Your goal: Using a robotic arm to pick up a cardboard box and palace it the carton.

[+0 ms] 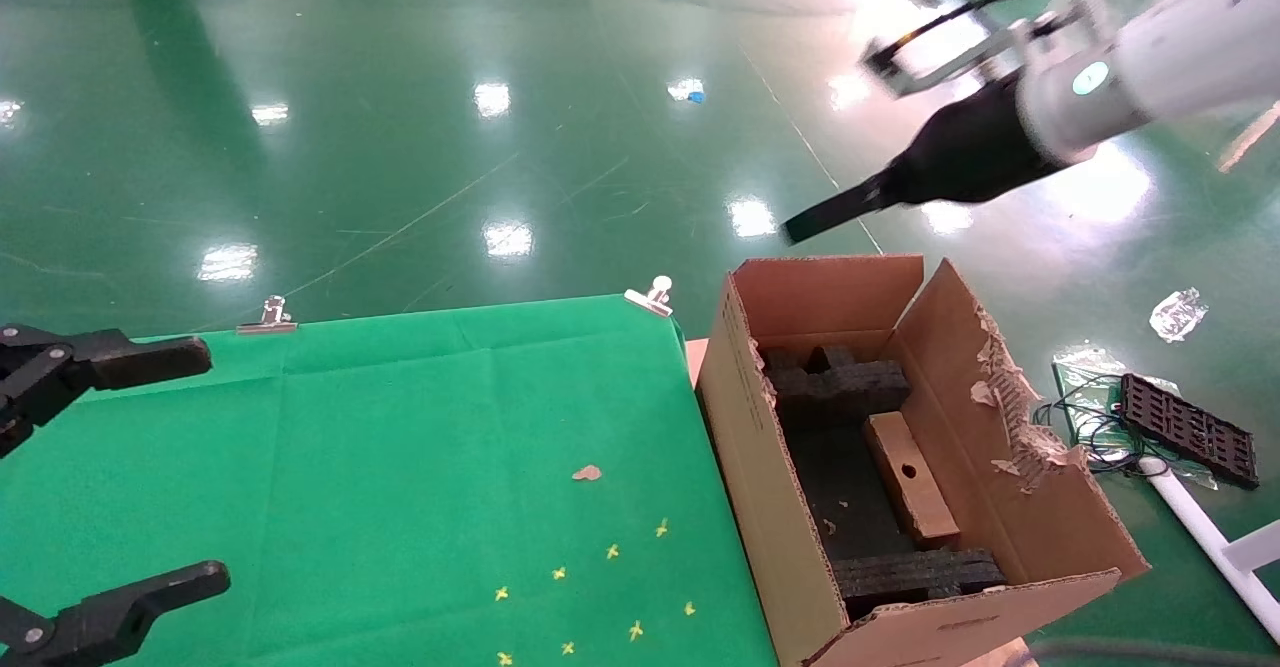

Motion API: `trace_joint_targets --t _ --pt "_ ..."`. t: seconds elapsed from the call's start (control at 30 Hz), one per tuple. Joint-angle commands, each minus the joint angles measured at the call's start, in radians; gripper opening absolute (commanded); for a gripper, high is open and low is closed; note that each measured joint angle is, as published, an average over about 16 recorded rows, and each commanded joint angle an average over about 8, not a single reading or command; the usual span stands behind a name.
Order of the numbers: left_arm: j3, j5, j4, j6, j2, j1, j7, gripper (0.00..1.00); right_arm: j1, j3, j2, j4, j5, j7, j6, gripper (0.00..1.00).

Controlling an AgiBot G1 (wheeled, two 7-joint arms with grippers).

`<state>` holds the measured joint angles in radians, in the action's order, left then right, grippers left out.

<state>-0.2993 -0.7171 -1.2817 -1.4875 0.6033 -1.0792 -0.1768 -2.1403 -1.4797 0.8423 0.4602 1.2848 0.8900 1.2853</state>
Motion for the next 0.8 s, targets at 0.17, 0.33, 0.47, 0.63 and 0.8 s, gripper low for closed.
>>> trace_joint_targets --t 0.17,0.33,0.47,0.63,0.8 --pt "0.0 0.0 0.0 0.0 0.0 0.0 0.0 1.0 0.117 0.132 -0.025 0.091 -0.061 -0.077 0.023 1.0" --pt "-0.001 0.0 0.0 0.0 0.0 0.0 0.0 1.0 0.216 0.243 -0.047 0.167 -0.112 -0.142 0.043 1.0" --pt "-0.001 0.0 0.0 0.0 0.0 0.0 0.0 1.0 0.296 0.333 -0.064 0.228 -0.154 -0.195 0.058 1.0" --pt "-0.001 0.001 0.0 0.0 0.0 0.0 0.001 1.0 0.395 0.445 -0.086 0.306 -0.206 -0.261 0.078 1.0" --pt "-0.001 0.001 0.0 0.0 0.0 -0.001 0.001 1.0 0.495 0.557 -0.107 0.383 -0.257 -0.326 0.098 1.0"
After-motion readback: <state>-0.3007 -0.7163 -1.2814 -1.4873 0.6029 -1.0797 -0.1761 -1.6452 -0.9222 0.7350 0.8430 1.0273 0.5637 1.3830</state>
